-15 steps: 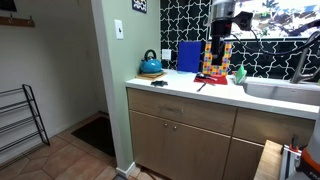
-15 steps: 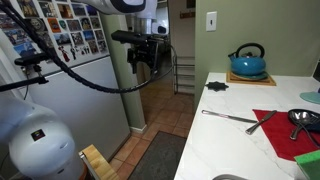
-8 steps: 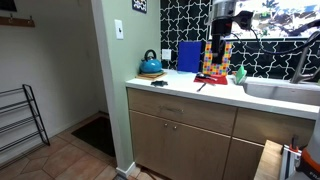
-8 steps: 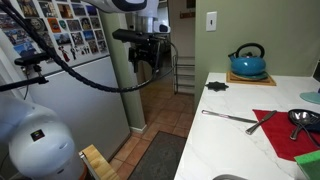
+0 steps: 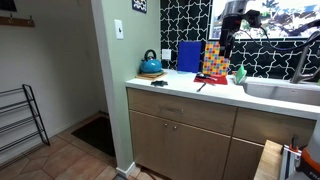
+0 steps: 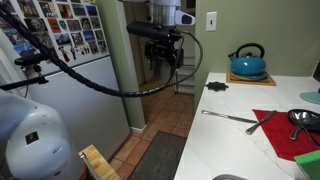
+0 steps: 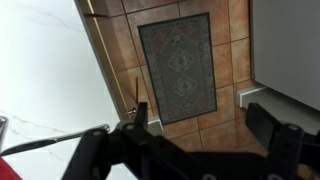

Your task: Pick up the table knife and put it on the red towel

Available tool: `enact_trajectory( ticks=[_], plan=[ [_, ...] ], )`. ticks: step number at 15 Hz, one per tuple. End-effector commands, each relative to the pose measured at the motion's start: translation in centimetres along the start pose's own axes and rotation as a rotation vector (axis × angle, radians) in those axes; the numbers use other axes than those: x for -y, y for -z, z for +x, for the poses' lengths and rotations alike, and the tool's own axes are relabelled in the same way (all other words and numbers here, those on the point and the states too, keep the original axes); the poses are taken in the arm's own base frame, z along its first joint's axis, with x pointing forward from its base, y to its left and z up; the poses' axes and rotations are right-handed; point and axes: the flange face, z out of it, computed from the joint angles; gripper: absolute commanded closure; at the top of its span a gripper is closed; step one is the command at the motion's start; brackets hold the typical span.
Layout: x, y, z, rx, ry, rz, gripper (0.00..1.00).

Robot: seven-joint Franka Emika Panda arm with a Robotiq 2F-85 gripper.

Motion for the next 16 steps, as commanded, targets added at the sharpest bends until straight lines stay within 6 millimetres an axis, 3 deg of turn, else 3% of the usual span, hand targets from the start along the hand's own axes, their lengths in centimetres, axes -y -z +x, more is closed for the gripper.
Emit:
enact_trajectory(
  ticks=[1,4,8,12,16],
  plan=[
    [-5.1,1.0,-0.3,-0.013,-0.067,-0.036,0.00],
    [-9.5,1.6,-0.9,-0.042,-0.146,-0.067,0.00],
    [-15.6,0.9,-0.8,-0.084,-0.267,-0.120,0.00],
    [-20.8,-1.4,0.9,-0.137,-0.342,-0.201,0.00],
    [-24.1,-4.5,3.6,-0.180,-0.395,-0.271,0.00]
  ],
)
